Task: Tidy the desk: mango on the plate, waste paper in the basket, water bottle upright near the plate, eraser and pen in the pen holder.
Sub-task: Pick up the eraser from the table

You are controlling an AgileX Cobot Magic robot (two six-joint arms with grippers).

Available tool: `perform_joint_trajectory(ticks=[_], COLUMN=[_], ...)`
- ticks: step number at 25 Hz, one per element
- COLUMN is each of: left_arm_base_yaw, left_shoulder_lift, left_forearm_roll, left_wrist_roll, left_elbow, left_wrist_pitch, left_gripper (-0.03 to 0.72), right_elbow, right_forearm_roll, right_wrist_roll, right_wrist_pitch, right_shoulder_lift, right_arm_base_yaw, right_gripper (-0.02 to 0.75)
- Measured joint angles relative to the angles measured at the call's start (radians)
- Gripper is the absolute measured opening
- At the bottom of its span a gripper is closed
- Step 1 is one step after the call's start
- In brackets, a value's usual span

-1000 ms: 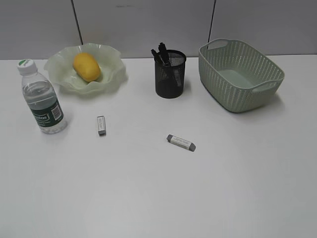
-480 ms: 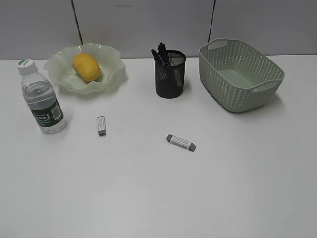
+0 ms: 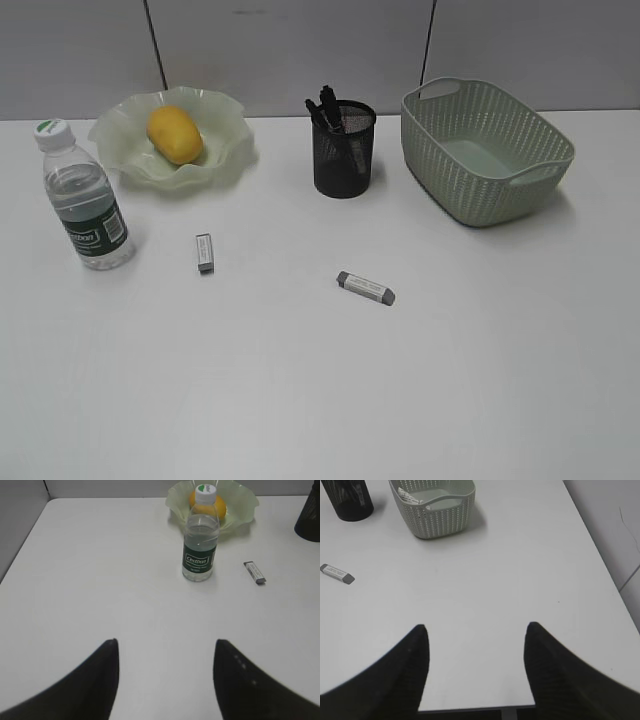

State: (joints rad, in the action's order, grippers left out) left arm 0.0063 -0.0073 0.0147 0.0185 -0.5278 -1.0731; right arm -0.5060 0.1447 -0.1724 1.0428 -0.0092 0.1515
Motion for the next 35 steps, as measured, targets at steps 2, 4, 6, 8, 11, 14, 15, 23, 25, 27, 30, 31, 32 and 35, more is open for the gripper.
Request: perform_joint_trajectory(ticks=[2, 4, 6, 8, 11, 14, 15, 23, 25, 27, 30, 31, 32, 35], left_arm_base_yaw=[0.000, 0.000, 0.000, 0.000, 0.000, 0.000, 0.000, 0.000, 0.000, 0.000, 0.000, 0.000, 0.000, 0.000], left_shoulder_lift=[0.000, 0.000, 0.000, 0.000, 0.000, 0.000, 0.000, 0.000, 0.000, 0.000, 0.000, 0.000, 0.000, 0.000], left_forearm_roll=[0.000, 0.000, 0.000, 0.000, 0.000, 0.000, 0.000, 0.000, 0.000, 0.000, 0.000, 0.000, 0.000, 0.000], left_wrist_roll=[0.000, 0.000, 0.000, 0.000, 0.000, 0.000, 0.000, 0.000, 0.000, 0.000, 0.000, 0.000, 0.000, 0.000], left_elbow=[0.000, 0.000, 0.000, 0.000, 0.000, 0.000, 0.000, 0.000, 0.000, 0.000, 0.000, 0.000, 0.000, 0.000], left_wrist_pitch=[0.000, 0.000, 0.001, 0.001, 0.001, 0.002, 0.002, 0.002, 0.002, 0.002, 0.002, 0.002, 0.002, 0.003], left_gripper=[0.449, 0.444, 0.440, 0.438, 0.438, 0.435, 0.436, 0.435, 0.435, 0.435, 0.435, 0.435, 0.434, 0.428], right_elbow=[0.000, 0.000, 0.000, 0.000, 0.000, 0.000, 0.000, 0.002, -0.006, -0.037, -0.111, -0.144, -0.172, -0.284], right_forearm_roll=[0.000, 0.000, 0.000, 0.000, 0.000, 0.000, 0.002, 0.156, 0.182, 0.193, 0.210, 0.216, 0.217, 0.176], right_wrist_roll=[0.000, 0.000, 0.000, 0.000, 0.000, 0.000, 0.000, -0.107, -0.133, -0.148, -0.179, -0.196, -0.216, -0.239], right_wrist_pitch=[0.000, 0.000, 0.000, 0.000, 0.000, 0.000, 0.000, 0.009, 0.000, -0.024, -0.037, -0.042, -0.048, -0.048], right_shoulder_lift=[0.000, 0.000, 0.000, 0.000, 0.000, 0.000, 0.000, 0.075, 0.159, 0.247, 0.415, 0.480, 0.544, 0.721], right_arm_base_yaw=[0.000, 0.000, 0.000, 0.000, 0.000, 0.000, 0.000, -0.002, -0.012, -0.024, -0.033, -0.044, -0.058, -0.139], right_gripper=[0.480, 0.480, 0.480, 0.480, 0.480, 0.480, 0.480, 0.480, 0.480, 0.480, 0.480, 0.480, 0.480, 0.451])
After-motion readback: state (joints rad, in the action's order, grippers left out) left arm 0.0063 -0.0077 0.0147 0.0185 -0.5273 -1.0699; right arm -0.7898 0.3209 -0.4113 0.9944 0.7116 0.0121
